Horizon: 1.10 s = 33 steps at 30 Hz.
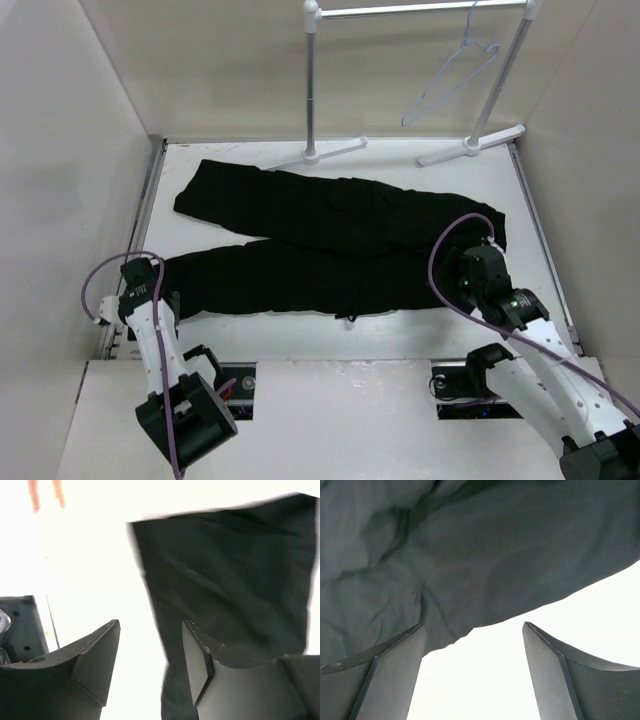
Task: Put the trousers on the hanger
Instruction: Flatten out the trousers at the center of the board, then fold the trousers at the center of the board.
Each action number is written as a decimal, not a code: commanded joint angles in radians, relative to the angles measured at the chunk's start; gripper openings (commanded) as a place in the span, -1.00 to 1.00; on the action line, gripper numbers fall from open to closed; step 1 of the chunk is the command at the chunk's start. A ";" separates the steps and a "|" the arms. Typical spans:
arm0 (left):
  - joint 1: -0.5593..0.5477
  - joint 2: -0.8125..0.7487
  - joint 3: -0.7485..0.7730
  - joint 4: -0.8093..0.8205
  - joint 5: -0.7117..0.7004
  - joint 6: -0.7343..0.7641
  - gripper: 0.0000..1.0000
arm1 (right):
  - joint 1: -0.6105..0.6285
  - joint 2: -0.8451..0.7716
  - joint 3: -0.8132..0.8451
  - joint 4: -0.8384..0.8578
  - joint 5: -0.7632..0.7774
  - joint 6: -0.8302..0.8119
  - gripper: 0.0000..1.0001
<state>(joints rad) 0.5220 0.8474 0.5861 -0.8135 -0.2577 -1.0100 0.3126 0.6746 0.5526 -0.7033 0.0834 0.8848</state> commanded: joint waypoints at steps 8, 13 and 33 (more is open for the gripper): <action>0.126 0.090 -0.167 0.292 0.043 -0.038 -0.01 | 0.024 -0.012 0.018 0.027 -0.094 -0.041 0.69; 0.102 0.108 -0.138 0.407 0.058 -0.018 -0.60 | -0.075 -0.001 0.007 -0.015 -0.059 0.012 0.56; -0.207 0.071 0.096 0.376 -0.054 0.036 -0.92 | -0.513 0.460 0.009 0.071 0.210 0.187 0.09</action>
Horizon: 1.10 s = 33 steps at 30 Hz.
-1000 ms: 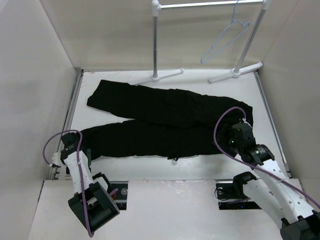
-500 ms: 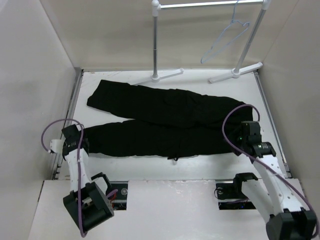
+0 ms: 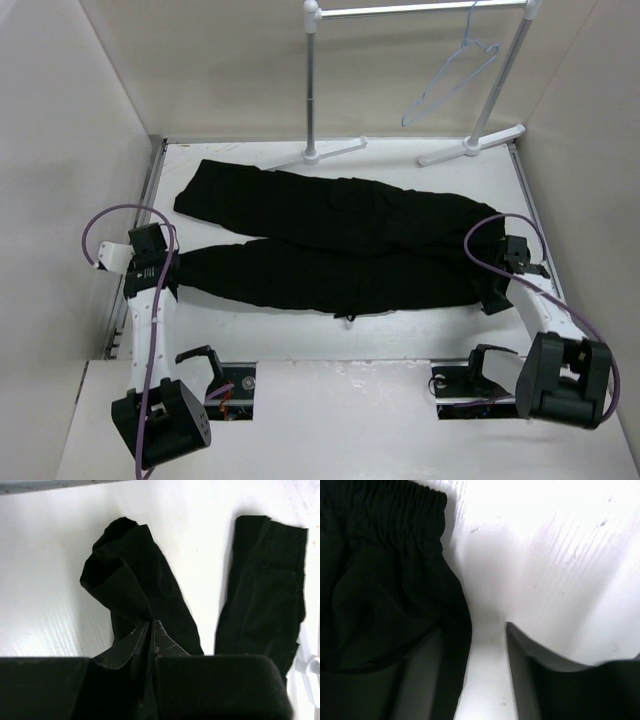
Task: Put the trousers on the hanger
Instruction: Fold the trousers at the center of the board.
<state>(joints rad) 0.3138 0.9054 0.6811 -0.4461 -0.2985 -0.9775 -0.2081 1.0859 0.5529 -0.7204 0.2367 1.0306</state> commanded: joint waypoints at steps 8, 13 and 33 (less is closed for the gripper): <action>0.028 0.004 0.055 -0.066 -0.042 0.003 -0.97 | 0.006 -0.079 0.077 0.021 0.075 -0.043 -0.90; 0.034 0.070 0.178 -0.054 -0.070 0.011 -1.00 | 0.015 -0.127 0.206 -0.031 0.092 -0.107 -0.94; -0.179 1.157 1.372 -0.052 -0.188 0.244 -1.00 | -0.033 0.547 0.847 0.110 -0.072 -0.158 -0.93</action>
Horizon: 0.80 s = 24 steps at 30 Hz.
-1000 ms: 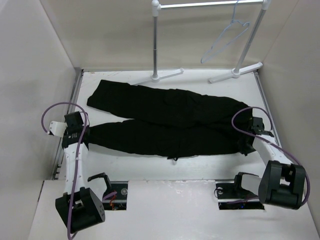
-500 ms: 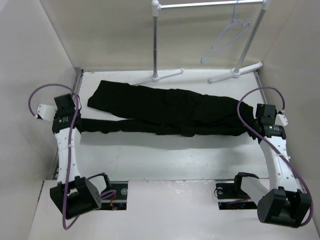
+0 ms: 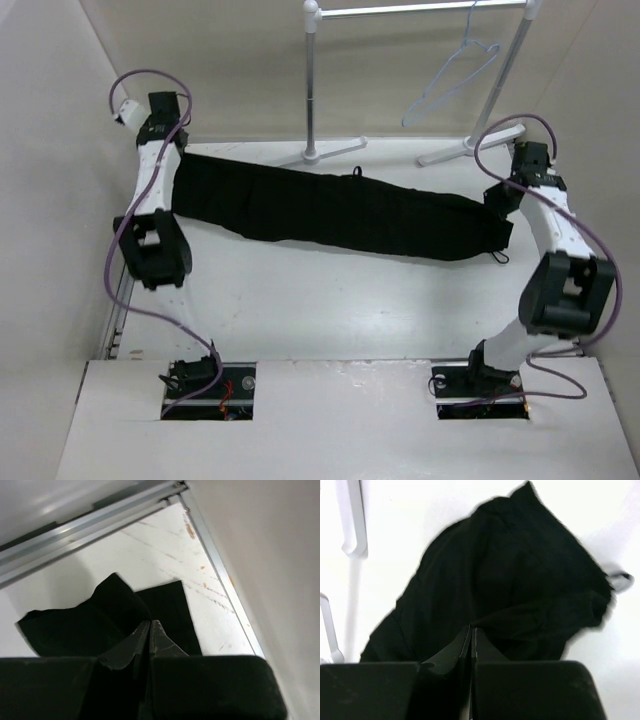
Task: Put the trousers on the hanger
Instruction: Fold the trousers at the center of the board.
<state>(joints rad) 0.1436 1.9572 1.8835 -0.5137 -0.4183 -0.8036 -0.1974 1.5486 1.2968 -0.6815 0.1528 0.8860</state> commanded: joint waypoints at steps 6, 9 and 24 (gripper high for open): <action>-0.032 0.477 0.604 -0.065 -0.045 0.103 -0.84 | -0.063 0.335 0.327 0.060 0.007 -0.002 -0.91; -0.032 0.506 0.603 -0.004 -0.008 0.099 -0.42 | -0.060 0.405 0.400 0.059 0.013 0.011 -0.55; 0.089 -0.322 -0.763 0.464 0.418 -0.068 0.07 | 0.065 0.009 -0.085 0.293 -0.024 0.004 0.29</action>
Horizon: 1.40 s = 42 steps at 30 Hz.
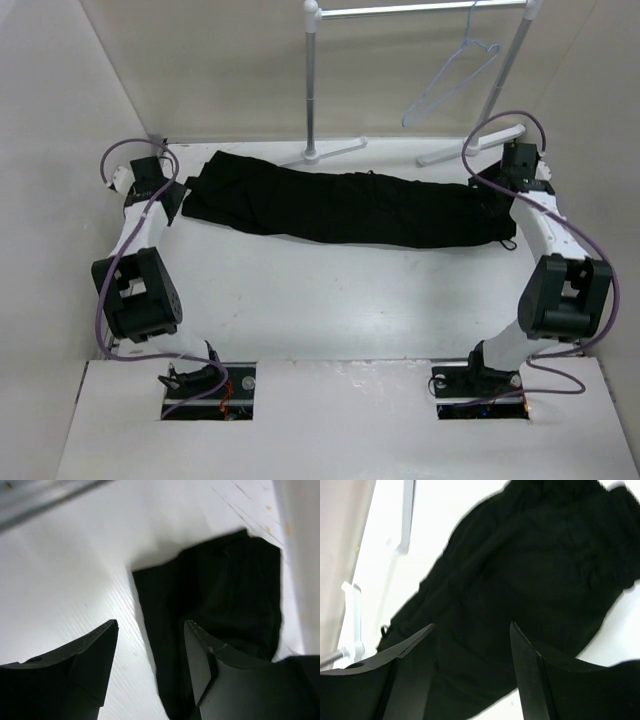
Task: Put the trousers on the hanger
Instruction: Fold the trousers at the center of the board.
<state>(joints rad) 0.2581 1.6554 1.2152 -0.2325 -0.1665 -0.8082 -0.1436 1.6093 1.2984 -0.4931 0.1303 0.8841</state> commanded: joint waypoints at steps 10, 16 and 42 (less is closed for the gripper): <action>-0.038 0.214 0.122 0.219 0.167 -0.085 -0.01 | 0.111 -0.140 -0.238 0.151 -0.061 0.009 0.32; -0.035 0.291 0.211 0.214 0.131 -0.082 -0.45 | 0.152 -0.206 -0.312 0.156 -0.063 0.007 0.33; 0.031 0.189 -0.032 0.125 0.004 -0.085 -0.18 | 0.183 -0.431 -0.456 0.111 -0.107 -0.017 0.44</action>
<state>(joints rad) 0.2649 1.8843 1.1896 -0.1062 -0.1474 -0.8894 0.0406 1.2057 0.8341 -0.3756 0.0433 0.8806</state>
